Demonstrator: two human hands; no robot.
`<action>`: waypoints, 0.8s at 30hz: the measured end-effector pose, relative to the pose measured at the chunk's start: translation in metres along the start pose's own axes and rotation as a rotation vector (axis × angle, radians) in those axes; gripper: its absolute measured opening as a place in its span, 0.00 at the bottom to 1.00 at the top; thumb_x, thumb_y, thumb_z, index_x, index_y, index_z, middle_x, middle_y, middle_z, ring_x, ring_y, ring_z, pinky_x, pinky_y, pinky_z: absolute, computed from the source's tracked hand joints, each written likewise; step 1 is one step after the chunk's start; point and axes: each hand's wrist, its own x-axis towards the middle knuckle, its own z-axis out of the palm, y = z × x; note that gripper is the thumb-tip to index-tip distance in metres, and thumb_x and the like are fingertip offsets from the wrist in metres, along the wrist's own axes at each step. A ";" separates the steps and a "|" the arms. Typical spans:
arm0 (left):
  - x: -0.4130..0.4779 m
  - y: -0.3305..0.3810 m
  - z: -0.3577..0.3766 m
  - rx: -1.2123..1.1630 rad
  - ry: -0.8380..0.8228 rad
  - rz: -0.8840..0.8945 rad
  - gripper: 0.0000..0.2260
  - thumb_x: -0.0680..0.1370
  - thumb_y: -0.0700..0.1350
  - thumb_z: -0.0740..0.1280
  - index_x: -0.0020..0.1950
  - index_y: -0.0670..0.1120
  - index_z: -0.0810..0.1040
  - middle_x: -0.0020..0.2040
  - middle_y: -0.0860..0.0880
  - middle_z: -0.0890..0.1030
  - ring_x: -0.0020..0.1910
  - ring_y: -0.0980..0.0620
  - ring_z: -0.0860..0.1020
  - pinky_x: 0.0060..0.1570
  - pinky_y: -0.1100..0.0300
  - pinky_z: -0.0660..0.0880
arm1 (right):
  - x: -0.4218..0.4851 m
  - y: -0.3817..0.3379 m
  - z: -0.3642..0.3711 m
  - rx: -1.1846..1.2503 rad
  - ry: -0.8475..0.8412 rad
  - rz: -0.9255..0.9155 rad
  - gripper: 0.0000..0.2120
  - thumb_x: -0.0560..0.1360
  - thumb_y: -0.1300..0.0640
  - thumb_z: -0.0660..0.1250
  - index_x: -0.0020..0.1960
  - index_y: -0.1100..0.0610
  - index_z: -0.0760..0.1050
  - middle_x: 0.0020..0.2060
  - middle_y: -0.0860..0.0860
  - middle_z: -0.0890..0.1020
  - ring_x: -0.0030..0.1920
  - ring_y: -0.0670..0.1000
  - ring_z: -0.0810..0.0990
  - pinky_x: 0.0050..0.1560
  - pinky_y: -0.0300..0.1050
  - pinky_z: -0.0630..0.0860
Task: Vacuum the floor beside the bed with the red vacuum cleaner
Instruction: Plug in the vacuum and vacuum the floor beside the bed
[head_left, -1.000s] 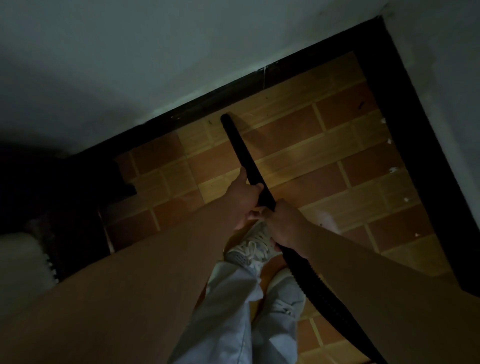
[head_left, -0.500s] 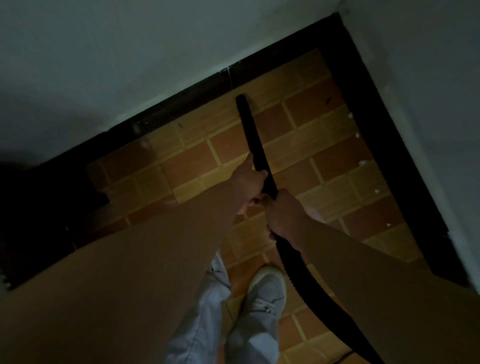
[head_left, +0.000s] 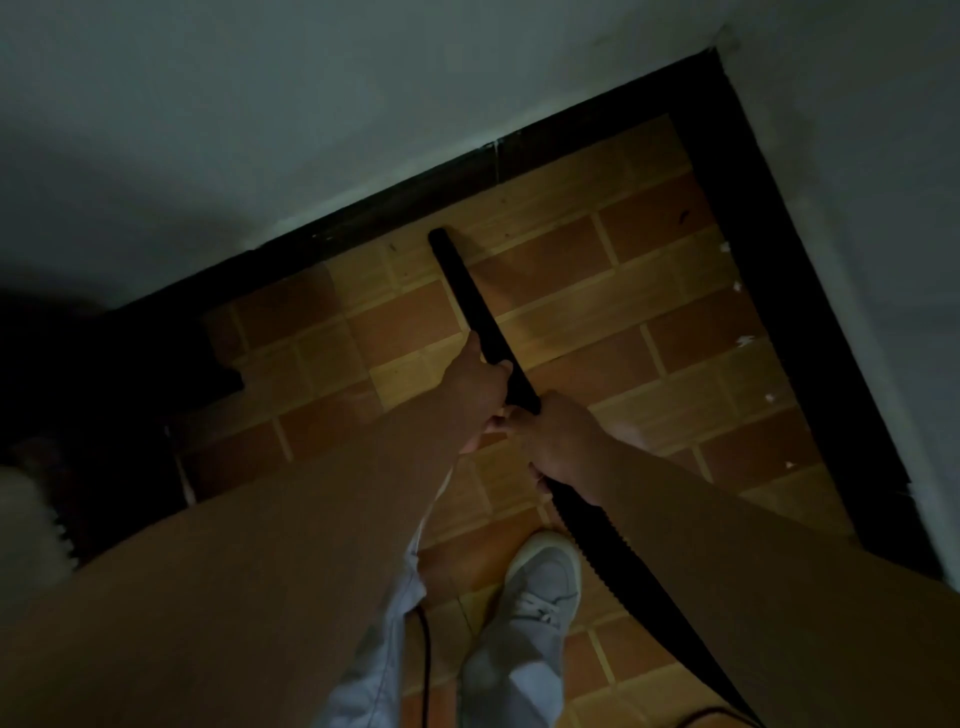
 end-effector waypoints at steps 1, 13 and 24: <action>-0.001 -0.004 -0.007 -0.028 0.008 -0.001 0.31 0.85 0.42 0.61 0.81 0.64 0.52 0.60 0.48 0.79 0.51 0.49 0.80 0.37 0.55 0.78 | -0.003 -0.004 0.005 0.013 -0.025 0.009 0.18 0.81 0.48 0.61 0.58 0.61 0.78 0.50 0.59 0.82 0.39 0.53 0.77 0.34 0.44 0.74; 0.005 -0.045 -0.083 -0.137 0.071 -0.036 0.30 0.86 0.41 0.59 0.81 0.65 0.51 0.63 0.49 0.76 0.47 0.53 0.78 0.34 0.56 0.80 | -0.007 -0.018 0.083 0.011 -0.128 -0.041 0.17 0.82 0.46 0.59 0.63 0.57 0.71 0.47 0.57 0.81 0.38 0.56 0.82 0.36 0.49 0.78; 0.006 -0.078 -0.141 -0.241 0.157 -0.070 0.17 0.86 0.41 0.58 0.72 0.59 0.66 0.65 0.45 0.77 0.58 0.43 0.80 0.48 0.47 0.82 | -0.003 -0.038 0.141 -0.138 -0.168 -0.063 0.18 0.83 0.46 0.57 0.65 0.58 0.69 0.49 0.60 0.80 0.39 0.57 0.79 0.34 0.47 0.75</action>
